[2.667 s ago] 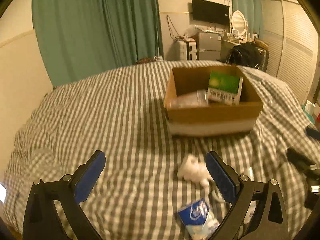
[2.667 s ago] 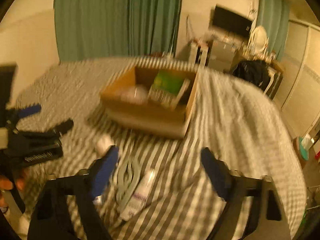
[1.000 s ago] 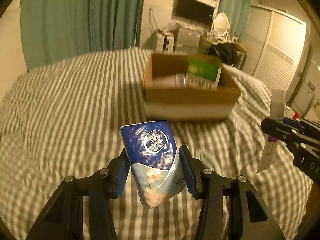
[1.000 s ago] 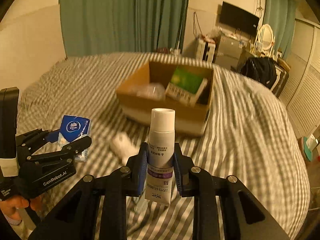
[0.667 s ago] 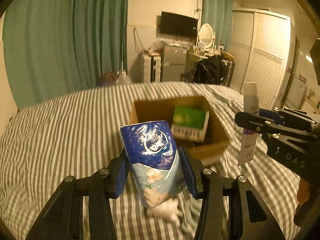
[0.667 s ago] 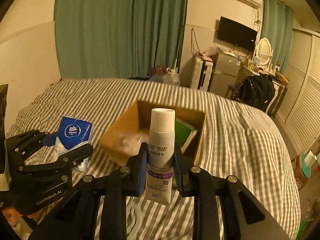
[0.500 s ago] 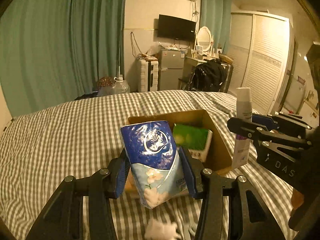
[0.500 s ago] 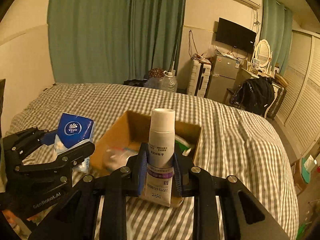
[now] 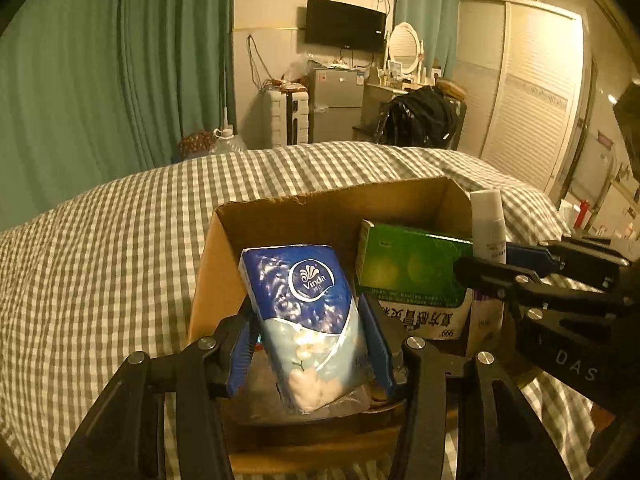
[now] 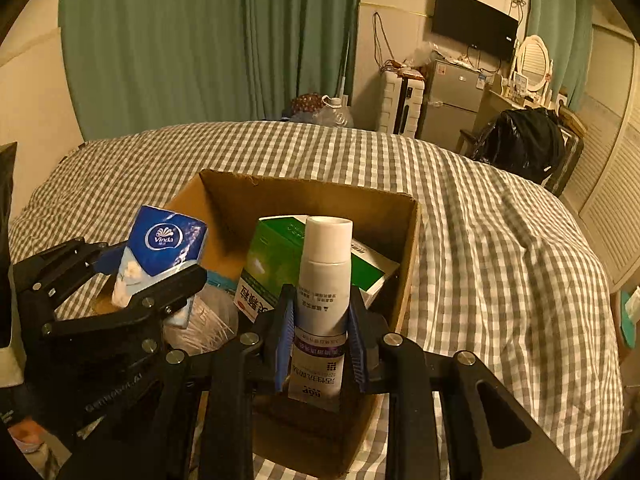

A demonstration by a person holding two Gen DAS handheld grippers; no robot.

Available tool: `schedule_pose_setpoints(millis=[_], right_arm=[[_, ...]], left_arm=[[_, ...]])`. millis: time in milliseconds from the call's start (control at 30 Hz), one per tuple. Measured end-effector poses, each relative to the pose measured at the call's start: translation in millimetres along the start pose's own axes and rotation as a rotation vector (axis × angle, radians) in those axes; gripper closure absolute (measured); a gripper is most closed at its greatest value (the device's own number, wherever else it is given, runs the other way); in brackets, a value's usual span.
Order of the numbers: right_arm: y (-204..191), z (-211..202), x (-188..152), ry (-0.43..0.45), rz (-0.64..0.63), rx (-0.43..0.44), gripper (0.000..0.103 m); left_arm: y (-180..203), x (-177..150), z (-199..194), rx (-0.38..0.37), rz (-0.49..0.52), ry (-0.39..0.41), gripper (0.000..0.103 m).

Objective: Organize objects
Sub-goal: 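Drop the tissue pack and spray bottle into the box, opening both grippers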

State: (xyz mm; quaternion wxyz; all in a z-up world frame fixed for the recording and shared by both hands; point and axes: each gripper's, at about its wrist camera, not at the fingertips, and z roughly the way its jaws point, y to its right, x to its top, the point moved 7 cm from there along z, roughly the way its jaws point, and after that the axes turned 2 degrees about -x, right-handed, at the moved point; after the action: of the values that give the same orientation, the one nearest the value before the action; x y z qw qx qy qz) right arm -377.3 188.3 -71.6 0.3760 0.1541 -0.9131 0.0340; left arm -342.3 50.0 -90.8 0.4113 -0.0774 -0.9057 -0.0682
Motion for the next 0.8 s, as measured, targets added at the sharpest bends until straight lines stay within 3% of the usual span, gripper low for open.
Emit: schedule_pose_setpoints(millis=[133, 167, 233, 400, 567, 700, 800], right_arm=[[2, -14, 7, 0.037, 0.016, 0.011, 0.077], [3, -21, 8, 0.049, 0.019, 0.012, 0.072], [2, -35, 11, 0.071, 0.023, 0.006, 0.059], [0, -85, 12, 0.123, 0.023, -0.008, 0.045], [-2, -140, 6, 0.167, 0.001, -0.046, 0.042], [-7, -180, -5, 0.195, 0.005, -0.069, 0.035], [-14, -199, -20, 0.205, 0.009, -0.073, 0.028]], left_arm=[[0, 2, -12, 0.035, 0.03, 0.004, 0.042], [0, 4, -15, 0.041, 0.037, 0.006, 0.039], [1, 6, -29, 0.062, 0.049, 0.019, 0.021], [-2, 8, -67, 0.081, 0.039, 0.03, 0.017], [-10, 6, -117, 0.111, 0.011, 0.07, 0.009], [-16, -6, -156, 0.134, -0.012, 0.102, 0.001], [-20, -21, -183, 0.136, -0.004, 0.134, 0.0]])
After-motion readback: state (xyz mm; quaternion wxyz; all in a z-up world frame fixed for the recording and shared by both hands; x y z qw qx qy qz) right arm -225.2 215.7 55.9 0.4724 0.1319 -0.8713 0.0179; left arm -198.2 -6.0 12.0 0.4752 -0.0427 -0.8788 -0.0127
